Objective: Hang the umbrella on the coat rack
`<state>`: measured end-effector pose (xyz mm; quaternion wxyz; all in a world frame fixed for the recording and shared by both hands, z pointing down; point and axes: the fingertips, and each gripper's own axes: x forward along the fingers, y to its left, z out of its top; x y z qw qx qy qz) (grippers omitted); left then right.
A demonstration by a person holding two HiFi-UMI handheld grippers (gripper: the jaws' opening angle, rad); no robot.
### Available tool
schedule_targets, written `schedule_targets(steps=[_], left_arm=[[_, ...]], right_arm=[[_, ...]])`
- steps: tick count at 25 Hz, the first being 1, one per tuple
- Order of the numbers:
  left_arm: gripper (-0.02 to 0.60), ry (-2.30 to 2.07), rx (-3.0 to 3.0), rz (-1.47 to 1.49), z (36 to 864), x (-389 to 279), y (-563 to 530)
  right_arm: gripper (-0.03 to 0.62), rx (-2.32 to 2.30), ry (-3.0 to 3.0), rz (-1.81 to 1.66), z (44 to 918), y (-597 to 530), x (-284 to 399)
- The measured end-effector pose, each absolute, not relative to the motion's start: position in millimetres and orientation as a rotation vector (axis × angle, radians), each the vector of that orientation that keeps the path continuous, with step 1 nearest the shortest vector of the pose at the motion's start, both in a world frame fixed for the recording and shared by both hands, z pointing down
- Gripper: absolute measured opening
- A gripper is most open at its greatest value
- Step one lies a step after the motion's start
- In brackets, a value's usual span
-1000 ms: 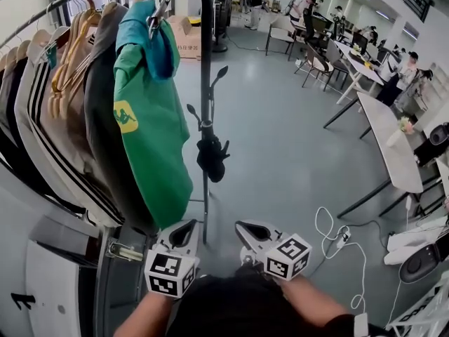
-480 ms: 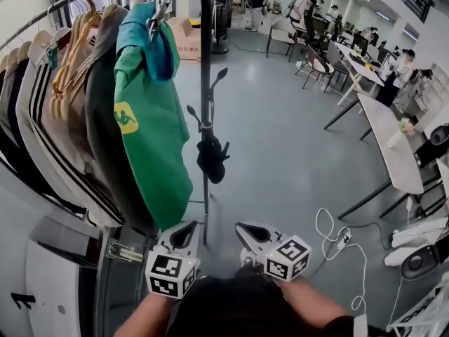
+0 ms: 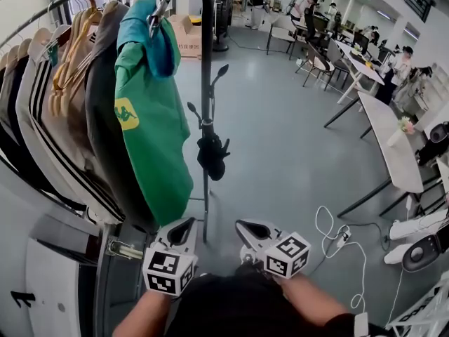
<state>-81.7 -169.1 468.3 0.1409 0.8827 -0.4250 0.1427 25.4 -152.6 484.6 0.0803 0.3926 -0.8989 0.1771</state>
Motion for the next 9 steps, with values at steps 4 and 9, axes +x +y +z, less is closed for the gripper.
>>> schedule_targets(steps=[4, 9], left_arm=[[0.015, -1.230, 2.547, 0.417, 469.4, -83.7, -169.3], [0.015, -1.234, 2.539, 0.418, 470.5, -85.3, -169.4]], right_arm=[[0.011, 1.163, -2.681, 0.526, 486.4, -152.3, 24.0], [0.011, 1.160, -2.680, 0.521, 485.8, -153.2, 24.5]])
